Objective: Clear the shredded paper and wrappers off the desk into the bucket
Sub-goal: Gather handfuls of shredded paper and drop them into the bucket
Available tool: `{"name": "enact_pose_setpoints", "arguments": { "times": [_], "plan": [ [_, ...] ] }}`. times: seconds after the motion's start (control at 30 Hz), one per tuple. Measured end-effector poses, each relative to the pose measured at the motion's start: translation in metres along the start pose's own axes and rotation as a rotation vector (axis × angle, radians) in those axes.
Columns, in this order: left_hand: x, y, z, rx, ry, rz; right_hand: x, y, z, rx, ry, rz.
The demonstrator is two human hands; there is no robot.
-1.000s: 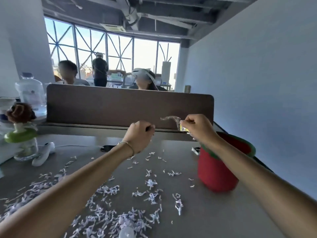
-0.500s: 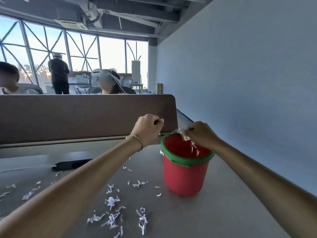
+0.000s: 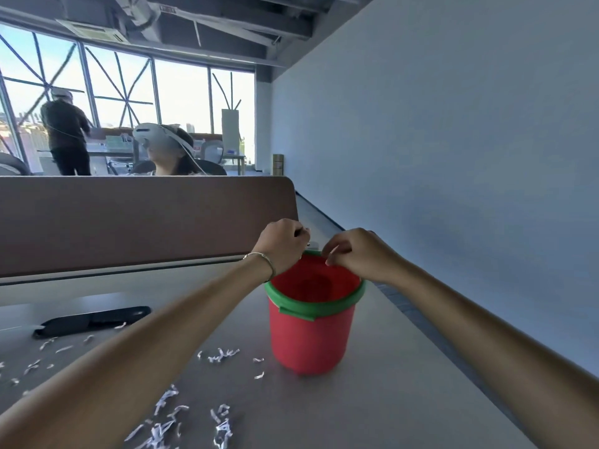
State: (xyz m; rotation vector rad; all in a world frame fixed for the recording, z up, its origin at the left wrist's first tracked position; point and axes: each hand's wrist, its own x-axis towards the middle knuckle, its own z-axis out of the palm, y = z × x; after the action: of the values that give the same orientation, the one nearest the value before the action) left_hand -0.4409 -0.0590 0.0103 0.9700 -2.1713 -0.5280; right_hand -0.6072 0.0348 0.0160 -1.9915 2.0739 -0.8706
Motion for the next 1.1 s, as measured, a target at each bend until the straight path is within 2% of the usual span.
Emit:
{"name": "enact_pose_setpoints", "arguments": {
  "times": [0.5,0.7,0.93,1.1],
  "plan": [
    [0.0,0.003,0.014,0.383,-0.36,0.083,-0.017,0.009,-0.006,-0.01,0.038,-0.01],
    [-0.023,0.007,-0.009,0.434,-0.311,0.104,-0.02,-0.007,0.006,-0.045,0.101,-0.077],
    [-0.072,-0.019,-0.059,0.484,-0.152,0.077,-0.032,-0.068,0.036,-0.052,0.259,-0.26],
    [-0.118,-0.053,-0.092,0.542,-0.08,-0.02,-0.034,-0.109,0.075,-0.031,0.225,-0.376]
  ]
}}
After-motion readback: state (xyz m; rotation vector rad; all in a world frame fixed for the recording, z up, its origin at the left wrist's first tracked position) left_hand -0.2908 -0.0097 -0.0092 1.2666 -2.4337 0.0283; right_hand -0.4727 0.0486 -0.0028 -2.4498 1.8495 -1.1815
